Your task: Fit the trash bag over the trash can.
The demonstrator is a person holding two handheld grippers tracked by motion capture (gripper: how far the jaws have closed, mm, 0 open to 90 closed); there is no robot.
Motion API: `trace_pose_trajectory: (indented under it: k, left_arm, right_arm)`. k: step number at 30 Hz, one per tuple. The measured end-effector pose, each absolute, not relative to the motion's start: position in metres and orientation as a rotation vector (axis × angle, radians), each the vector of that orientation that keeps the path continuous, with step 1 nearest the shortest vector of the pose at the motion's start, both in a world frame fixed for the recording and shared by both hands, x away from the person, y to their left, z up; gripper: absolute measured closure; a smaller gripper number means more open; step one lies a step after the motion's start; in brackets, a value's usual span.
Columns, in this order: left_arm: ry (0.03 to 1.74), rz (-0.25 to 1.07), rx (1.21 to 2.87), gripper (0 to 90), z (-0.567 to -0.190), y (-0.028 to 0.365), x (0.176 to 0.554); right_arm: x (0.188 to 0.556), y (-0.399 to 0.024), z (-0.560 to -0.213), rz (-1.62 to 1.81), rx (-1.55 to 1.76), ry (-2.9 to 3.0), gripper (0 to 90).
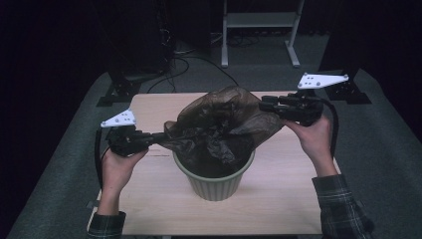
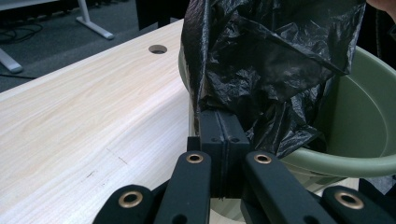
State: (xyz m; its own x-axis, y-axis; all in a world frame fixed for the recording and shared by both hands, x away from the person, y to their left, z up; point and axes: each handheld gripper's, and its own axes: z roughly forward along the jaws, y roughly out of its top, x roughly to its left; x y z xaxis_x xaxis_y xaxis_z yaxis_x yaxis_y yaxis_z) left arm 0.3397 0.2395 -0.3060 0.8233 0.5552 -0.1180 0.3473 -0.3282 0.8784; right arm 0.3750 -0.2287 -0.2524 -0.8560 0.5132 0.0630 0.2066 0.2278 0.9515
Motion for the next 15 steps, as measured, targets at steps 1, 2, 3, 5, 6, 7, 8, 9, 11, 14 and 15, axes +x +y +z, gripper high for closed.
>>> trace_pose_trajectory:
  k: [1,2,3,5,6,7,8,9,11,14,15]
  left_arm:
    - [0.673,0.243,1.947,90.0,-0.306,0.24,0.34]
    - [0.67,0.237,1.942,90.0,-0.306,0.24,0.34]
    - [0.662,0.225,1.938,90.0,-0.306,0.241,0.341]
    - [0.659,0.209,1.922,90.0,-0.306,0.242,0.341]
    - [0.651,0.196,1.92,90.0,-0.305,0.242,0.342]
    - [0.642,0.175,1.912,90.0,-0.305,0.243,0.342]
    - [0.636,0.161,1.903,90.0,-0.305,0.243,0.343]
    - [0.635,0.157,1.905,90.0,-0.304,0.243,0.343]
    - [0.628,0.149,1.911,89.9,-0.304,0.242,0.344]
    - [0.619,0.135,1.914,89.9,-0.304,0.24,0.345]
    - [0.617,0.131,1.915,90.0,-0.304,0.24,0.346]
  right_arm:
    - [0.374,-0.227,-0.253,1.667,0.667,2.244,84.2]
    - [0.372,-0.227,-0.253,1.667,0.652,2.247,87.4]
    - [0.37,-0.227,-0.253,1.665,0.643,2.25,89.0]
    - [0.366,-0.228,-0.253,1.667,0.633,2.254,89.6]
    - [0.364,-0.229,-0.254,1.671,0.632,2.254,89.7]
    - [0.362,-0.231,-0.254,1.674,0.632,2.255,89.7]
    - [0.361,-0.232,-0.254,1.684,0.628,2.262,89.7]
    - [0.358,-0.233,-0.254,1.69,0.62,2.261,89.7]
    - [0.352,-0.235,-0.255,1.704,0.603,2.268,89.8]
    - [0.34,-0.237,-0.256,1.724,0.559,2.285,89.8]
    - [0.335,-0.236,-0.257,1.728,0.545,2.294,89.8]
